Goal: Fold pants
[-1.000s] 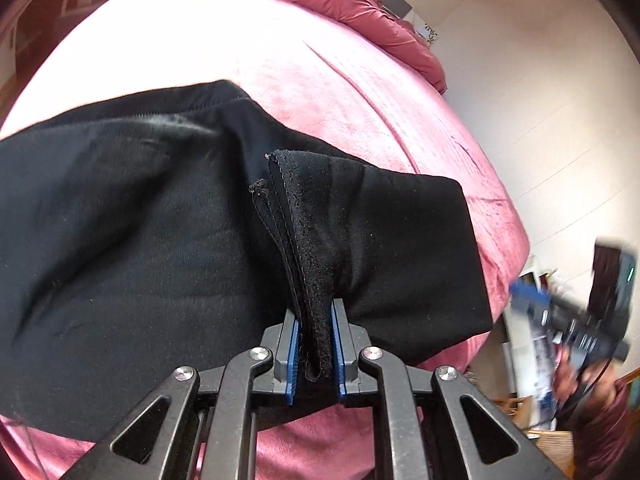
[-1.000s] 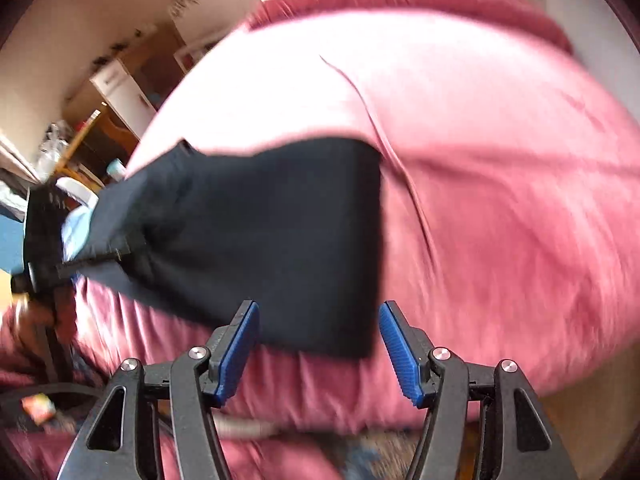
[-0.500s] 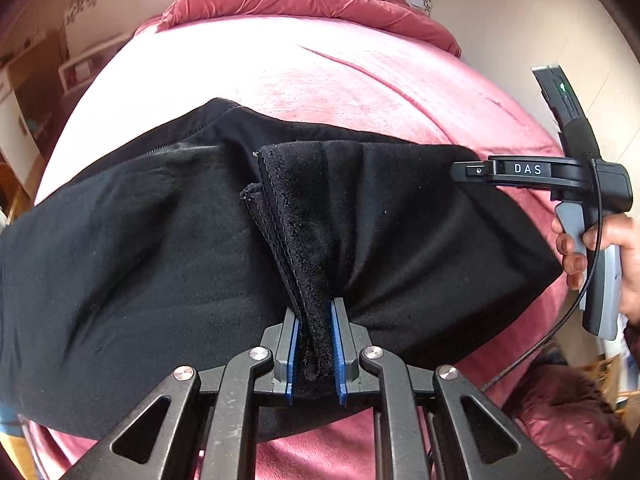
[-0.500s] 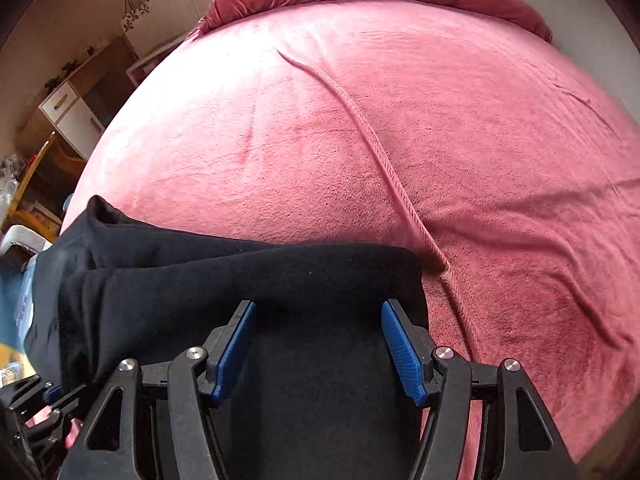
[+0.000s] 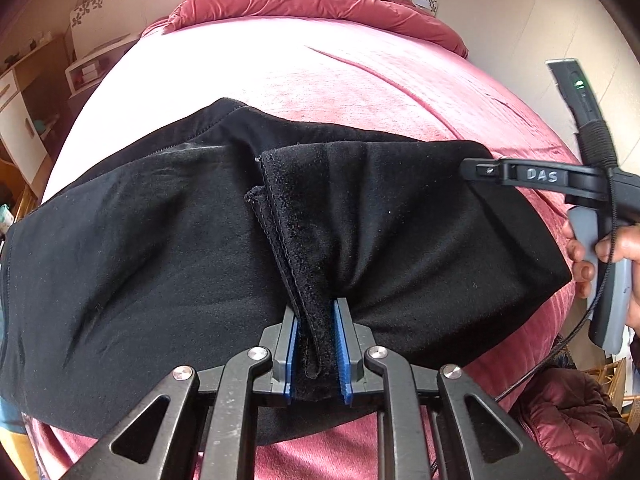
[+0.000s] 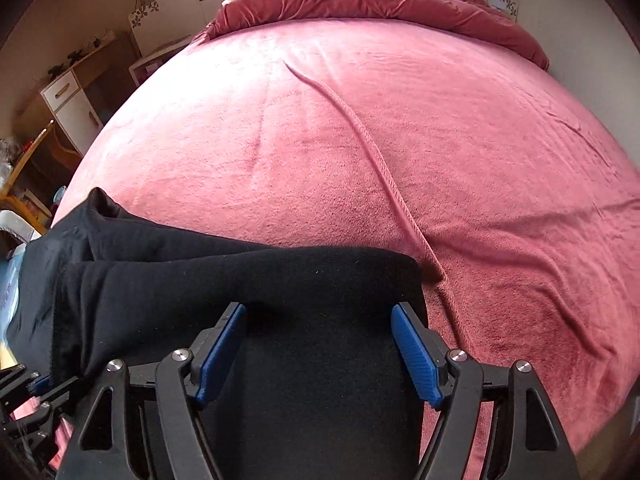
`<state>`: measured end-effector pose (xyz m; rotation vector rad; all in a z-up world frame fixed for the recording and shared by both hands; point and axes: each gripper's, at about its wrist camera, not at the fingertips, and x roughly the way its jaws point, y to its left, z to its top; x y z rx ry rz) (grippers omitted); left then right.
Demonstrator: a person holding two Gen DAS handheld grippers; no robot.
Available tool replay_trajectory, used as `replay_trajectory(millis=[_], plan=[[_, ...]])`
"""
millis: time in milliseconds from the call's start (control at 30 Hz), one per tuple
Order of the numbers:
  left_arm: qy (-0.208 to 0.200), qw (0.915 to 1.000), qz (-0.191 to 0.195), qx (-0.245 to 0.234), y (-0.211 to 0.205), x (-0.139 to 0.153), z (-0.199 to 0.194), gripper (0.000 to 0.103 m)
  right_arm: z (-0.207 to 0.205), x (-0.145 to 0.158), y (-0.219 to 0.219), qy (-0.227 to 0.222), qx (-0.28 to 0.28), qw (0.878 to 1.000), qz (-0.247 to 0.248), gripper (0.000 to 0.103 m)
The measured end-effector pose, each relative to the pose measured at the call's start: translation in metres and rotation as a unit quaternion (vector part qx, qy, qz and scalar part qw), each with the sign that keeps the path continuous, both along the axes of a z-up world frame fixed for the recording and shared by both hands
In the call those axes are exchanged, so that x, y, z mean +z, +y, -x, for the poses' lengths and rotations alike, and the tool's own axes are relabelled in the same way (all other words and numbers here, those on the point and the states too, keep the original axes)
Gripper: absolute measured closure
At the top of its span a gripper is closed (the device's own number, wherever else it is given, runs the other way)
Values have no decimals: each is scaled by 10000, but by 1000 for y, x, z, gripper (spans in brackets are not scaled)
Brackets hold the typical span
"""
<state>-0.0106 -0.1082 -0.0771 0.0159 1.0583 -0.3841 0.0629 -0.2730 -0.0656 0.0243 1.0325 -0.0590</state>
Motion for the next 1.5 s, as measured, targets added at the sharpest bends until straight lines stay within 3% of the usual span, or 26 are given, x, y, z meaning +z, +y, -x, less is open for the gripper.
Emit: replay_trajectory(millis=[300, 433, 600, 667, 767, 900, 1033, 1133, 1267, 1333, 1433, 1500], plan=[[6, 10000, 42, 87, 3, 5, 1, 82, 30, 25, 10, -241, 143, 9994, -219, 28], [-191, 9997, 2, 146, 3, 10, 2, 84, 40, 26, 17, -222, 245, 9987, -397, 28], [-170, 9997, -120, 145, 4, 5, -2, 82, 39, 10, 37, -55, 499, 9973, -540, 28], [-113, 9998, -108, 135, 7, 3, -3, 75, 38, 0, 45, 59, 576, 9970, -519, 28], [101, 9994, 153, 310, 20, 8, -5, 64, 36, -17, 55, 222, 606, 9976, -268, 26], [550, 9905, 934, 847, 62, 14, -6, 58, 40, -21, 65, 157, 799, 9967, -44, 20], [834, 9696, 1513, 1731, 122, 16, -1, 56, 43, -19, 63, 96, 778, 9969, -87, 20], [929, 9456, 1911, 2465, 173, 17, 10, 56, 47, -12, 62, 23, 749, 9969, -228, 20], [862, 9115, 2085, 3440, 238, 23, 32, 57, 58, 3, 70, -228, 872, 9955, -290, 20], [828, 8882, 2151, 3975, 272, 22, 44, 57, 65, 9, 78, -307, 1048, 9931, -427, 20], [889, 8406, 2459, 4744, 322, 12, 64, 57, 72, 10, 91, -307, 1237, 9903, -544, 20], [1003, 8150, 2673, 5042, 339, 6, 73, 57, 75, 7, 98, -250, 1314, 9891, -611, 20]])
